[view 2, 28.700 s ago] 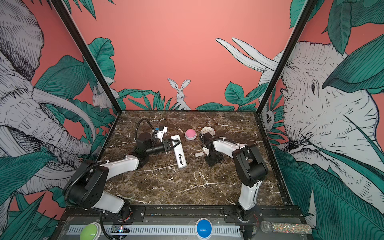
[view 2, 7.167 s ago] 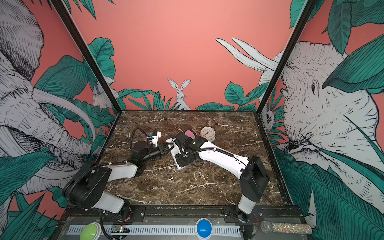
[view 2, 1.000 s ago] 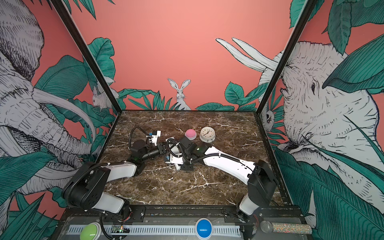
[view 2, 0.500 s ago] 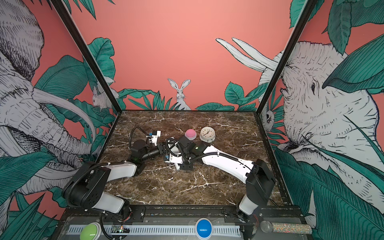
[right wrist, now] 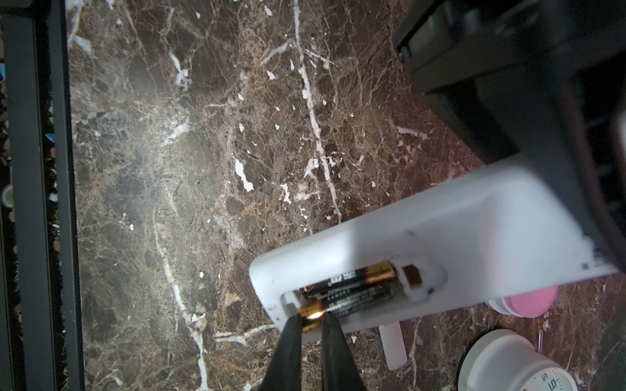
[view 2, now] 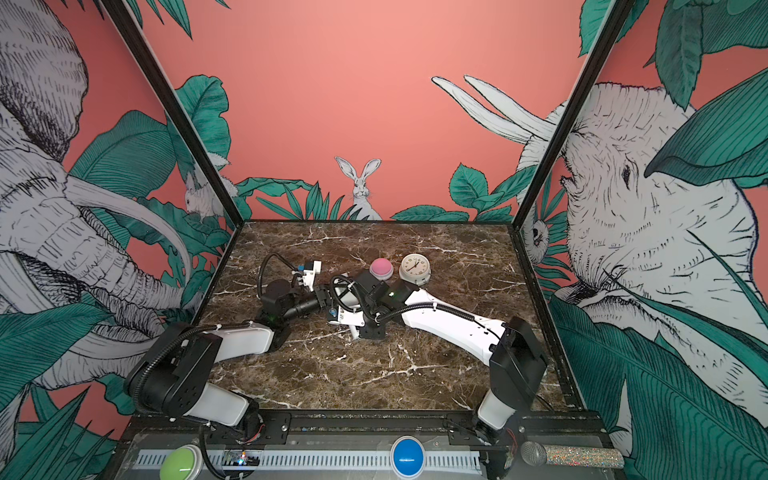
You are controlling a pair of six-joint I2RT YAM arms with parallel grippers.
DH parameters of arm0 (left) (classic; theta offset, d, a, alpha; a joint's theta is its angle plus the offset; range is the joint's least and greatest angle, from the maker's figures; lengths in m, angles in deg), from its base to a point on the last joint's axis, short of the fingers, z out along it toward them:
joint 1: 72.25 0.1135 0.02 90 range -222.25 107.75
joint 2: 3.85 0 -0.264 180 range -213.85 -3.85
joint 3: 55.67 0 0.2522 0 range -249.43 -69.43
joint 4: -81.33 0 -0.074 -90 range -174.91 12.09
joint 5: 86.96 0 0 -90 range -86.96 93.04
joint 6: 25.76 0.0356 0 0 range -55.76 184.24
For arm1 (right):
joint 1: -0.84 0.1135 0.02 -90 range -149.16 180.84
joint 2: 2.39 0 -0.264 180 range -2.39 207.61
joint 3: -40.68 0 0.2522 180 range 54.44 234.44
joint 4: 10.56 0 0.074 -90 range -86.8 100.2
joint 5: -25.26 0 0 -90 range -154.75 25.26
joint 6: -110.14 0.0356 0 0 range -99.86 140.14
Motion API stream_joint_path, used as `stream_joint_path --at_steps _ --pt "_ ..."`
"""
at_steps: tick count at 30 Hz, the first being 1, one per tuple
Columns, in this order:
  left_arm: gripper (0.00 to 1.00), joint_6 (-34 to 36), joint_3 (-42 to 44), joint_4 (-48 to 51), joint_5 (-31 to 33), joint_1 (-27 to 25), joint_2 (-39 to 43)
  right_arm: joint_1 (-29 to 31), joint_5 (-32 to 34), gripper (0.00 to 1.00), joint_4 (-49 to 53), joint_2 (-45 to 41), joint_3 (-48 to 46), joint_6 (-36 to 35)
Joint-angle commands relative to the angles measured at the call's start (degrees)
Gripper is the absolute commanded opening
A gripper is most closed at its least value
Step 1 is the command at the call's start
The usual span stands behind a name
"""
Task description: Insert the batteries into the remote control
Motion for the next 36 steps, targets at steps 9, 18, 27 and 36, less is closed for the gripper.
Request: stream_joint_path --at_steps 9,18,27,36 --pt "0.0 -5.2 -1.6 -6.8 -7.6 -1.4 0.7 0.4 1.8 0.16 -5.5 2.5 3.2 -1.7" --pt "0.0 -5.1 -1.6 -6.7 -8.1 -1.5 0.9 0.5 2.1 0.16 -5.6 3.3 3.8 -2.1" --pt "0.0 -5.3 -2.0 -6.8 -8.7 -1.5 1.2 0.7 3.7 0.16 -5.5 3.8 4.0 -4.4" --pt "0.0 -5.5 -2.8 -6.7 -9.4 -1.6 1.3 1.3 4.7 0.17 -6.8 4.0 4.0 -6.0"
